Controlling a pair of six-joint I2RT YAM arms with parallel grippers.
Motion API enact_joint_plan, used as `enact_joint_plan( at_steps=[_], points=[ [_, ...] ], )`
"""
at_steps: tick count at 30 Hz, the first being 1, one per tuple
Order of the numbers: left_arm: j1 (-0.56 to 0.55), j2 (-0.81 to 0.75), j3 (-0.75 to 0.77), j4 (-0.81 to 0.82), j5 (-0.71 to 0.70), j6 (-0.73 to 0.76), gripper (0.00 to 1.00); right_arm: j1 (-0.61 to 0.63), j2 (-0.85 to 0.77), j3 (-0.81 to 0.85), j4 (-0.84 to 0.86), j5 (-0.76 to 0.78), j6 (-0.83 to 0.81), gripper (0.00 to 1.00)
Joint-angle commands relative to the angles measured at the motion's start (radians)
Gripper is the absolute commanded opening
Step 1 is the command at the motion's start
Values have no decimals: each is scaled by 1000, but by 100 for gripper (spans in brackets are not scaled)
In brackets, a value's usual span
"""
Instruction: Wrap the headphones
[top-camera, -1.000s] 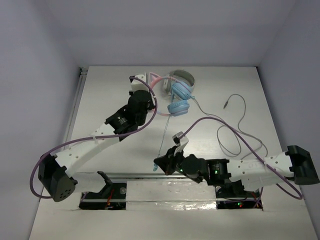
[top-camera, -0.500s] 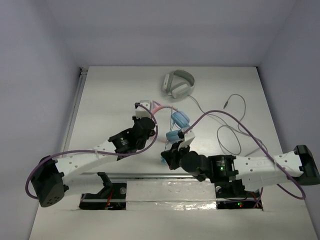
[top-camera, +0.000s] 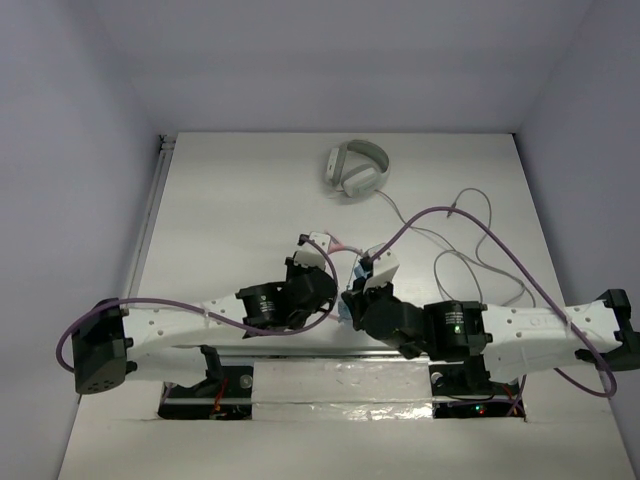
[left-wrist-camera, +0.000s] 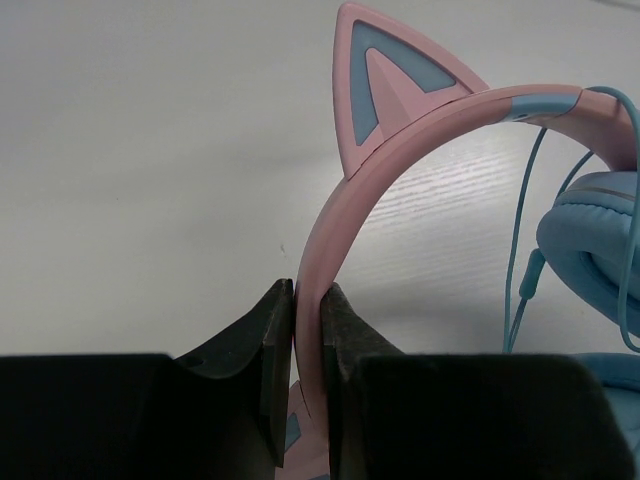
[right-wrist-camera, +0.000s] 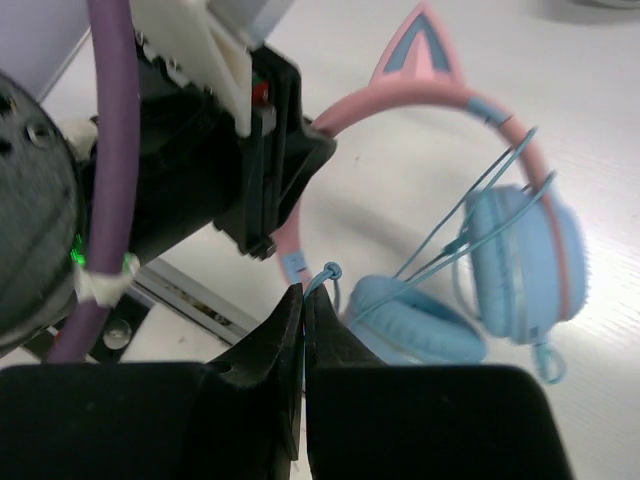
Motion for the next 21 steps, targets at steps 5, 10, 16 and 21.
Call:
enact_joint_plan(
  at_steps=[5, 10, 16, 21],
  points=[
    [-28, -12, 77, -41, -28, -39, 0, -12, -68, 61, -137, 109, -85, 0],
    [-39, -18, 89, -72, 33, -11, 0, -22, -77, 50, -150, 132, -168, 0],
    [-39, -14, 133, -161, 137, 39, 0, -31, -45, 62, -161, 173, -241, 0],
    [-39, -40, 164, -230, 200, 47, 0, -51, 0, 62, -152, 228, -267, 0]
  ],
)
